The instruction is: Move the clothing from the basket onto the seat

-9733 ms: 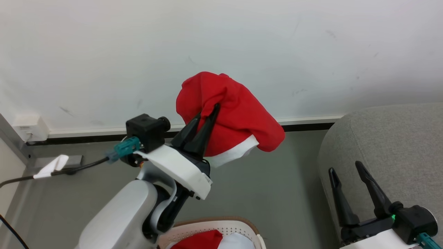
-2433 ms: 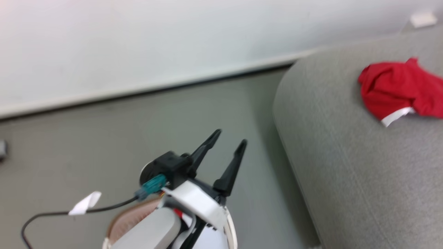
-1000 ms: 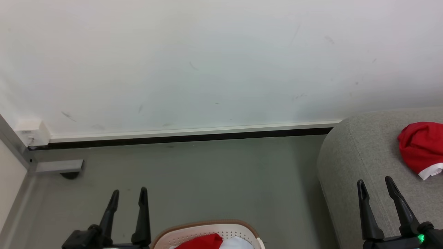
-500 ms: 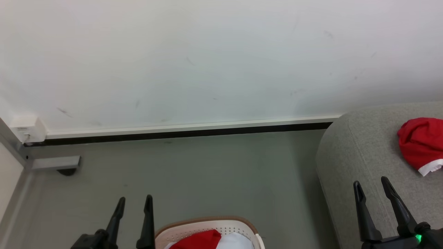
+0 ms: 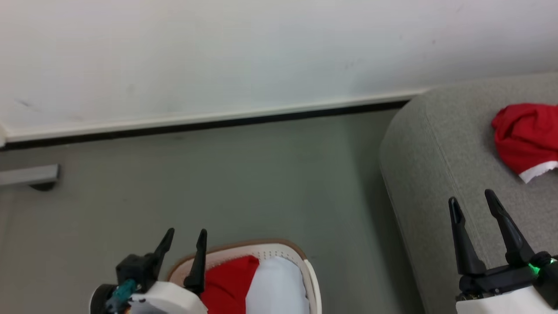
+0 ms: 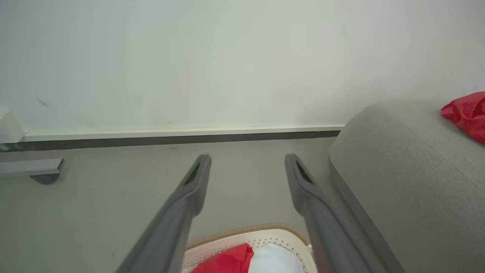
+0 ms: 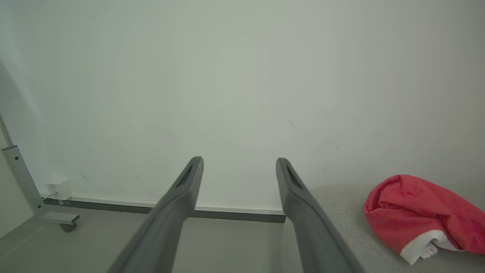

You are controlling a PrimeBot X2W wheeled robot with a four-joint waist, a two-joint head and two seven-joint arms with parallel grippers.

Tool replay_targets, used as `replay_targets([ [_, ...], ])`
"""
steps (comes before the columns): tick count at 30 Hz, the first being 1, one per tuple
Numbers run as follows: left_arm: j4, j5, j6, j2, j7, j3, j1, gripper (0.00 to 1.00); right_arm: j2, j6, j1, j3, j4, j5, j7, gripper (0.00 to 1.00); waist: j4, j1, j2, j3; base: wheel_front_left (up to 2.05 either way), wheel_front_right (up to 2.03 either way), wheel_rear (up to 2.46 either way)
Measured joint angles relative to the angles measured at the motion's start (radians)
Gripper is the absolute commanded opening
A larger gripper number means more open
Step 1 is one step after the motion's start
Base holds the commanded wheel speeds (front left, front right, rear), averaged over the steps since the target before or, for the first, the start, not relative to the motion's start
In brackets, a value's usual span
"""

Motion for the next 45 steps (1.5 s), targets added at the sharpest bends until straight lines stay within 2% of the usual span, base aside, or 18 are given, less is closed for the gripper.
replay_targets([
  [8, 0.221, 0.060, -0.030, 0.046, 0.062, -0.056, -0.140, 1.00, 0.030, 0.000, -0.068, -0.004, -0.012, 0.009, 0.000, 1.00, -0.048, 0.0001, 0.0000, 0.139, 0.00, 0.00, 0.00],
  [14, 0.379, 0.086, -0.080, 0.071, 0.131, -0.109, -0.237, 1.00, 0.050, 0.000, -0.125, -0.010, -0.016, 0.030, 0.000, 1.00, -0.084, 0.0001, 0.0000, 0.240, 0.00, 0.00, 0.00],
  [22, 0.567, 0.162, -0.132, 0.091, 0.222, -0.230, -0.347, 1.00, 0.056, 0.000, -0.184, -0.021, -0.024, 0.045, 0.000, 1.00, -0.133, 0.0001, 0.0000, 0.352, 0.00, 0.00, 0.00],
  [35, 0.786, 0.222, -0.154, 0.152, 0.364, -0.352, -0.532, 1.00, 0.103, 0.000, -0.238, -0.016, -0.023, 0.077, -0.002, 1.00, -0.217, 0.0001, 0.0000, 0.544, 0.00, 0.00, 0.00],
  [45, 0.917, 0.261, -0.156, 0.167, 0.513, -0.450, -0.609, 1.00, 0.117, 0.000, -0.274, -0.003, -0.019, 0.092, -0.002, 1.00, -0.264, 0.0000, 0.0000, 0.645, 0.00, 0.00, 0.00],
])
